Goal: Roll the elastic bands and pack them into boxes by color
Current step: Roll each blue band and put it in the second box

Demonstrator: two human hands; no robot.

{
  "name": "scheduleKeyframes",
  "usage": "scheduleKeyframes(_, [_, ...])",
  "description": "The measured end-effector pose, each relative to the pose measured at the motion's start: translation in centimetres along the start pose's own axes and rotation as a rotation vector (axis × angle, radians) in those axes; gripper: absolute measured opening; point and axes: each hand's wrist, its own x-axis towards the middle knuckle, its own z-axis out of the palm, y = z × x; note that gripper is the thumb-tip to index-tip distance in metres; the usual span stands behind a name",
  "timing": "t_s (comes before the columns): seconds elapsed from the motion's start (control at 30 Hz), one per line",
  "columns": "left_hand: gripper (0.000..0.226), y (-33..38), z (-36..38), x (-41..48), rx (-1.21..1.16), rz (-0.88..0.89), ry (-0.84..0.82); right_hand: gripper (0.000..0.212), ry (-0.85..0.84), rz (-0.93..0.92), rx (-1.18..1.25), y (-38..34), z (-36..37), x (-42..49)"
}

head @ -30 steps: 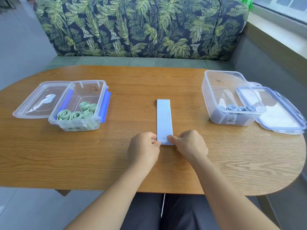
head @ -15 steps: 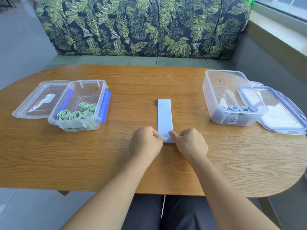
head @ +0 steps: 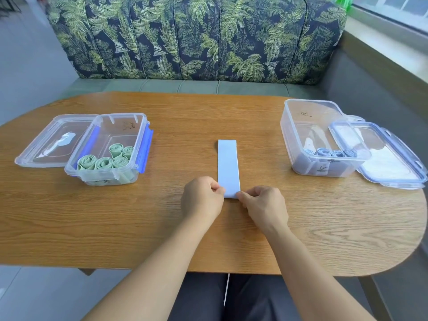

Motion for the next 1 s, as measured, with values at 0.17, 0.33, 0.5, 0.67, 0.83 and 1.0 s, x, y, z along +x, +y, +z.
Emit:
scheduleKeyframes(0.17, [0.016, -0.4, 0.2, -1.2, -0.117, -0.001, 0.012, 0.019, -0.003, -0.019, 0.033, 0.4, 0.0, -0.2])
scheduleKeyframes(0.33, [0.016, -1.1, 0.3, -2.9, -0.152, 0.016, 0.003, 0.019, -0.011, -0.036, 0.043, 1.4, -0.2, -1.6])
scheduleKeyframes(0.5, [0.015, -1.8, 0.2, -4.9, -0.157, 0.02, -0.016, 0.023, -0.007, -0.037, 0.047, 2.6, -0.6, -3.5])
scheduleKeyframes(0.67, [0.016, -1.9, 0.0, -6.0, -0.127, 0.041, -0.042, 0.025, -0.006, -0.017, 0.028, 3.0, -0.8, -4.6])
scheduleKeyframes(0.83, [0.024, -1.8, 0.0, -6.1, -0.152, 0.077, 0.001, 0.027, -0.024, 0.006, 0.029, 2.4, -1.2, -4.2])
scheduleKeyframes(1.0, [0.024, -2.0, 0.4, -6.5, -0.217, 0.064, 0.003, 0.03, -0.041, 0.04, 0.025, 1.7, -1.4, -3.5])
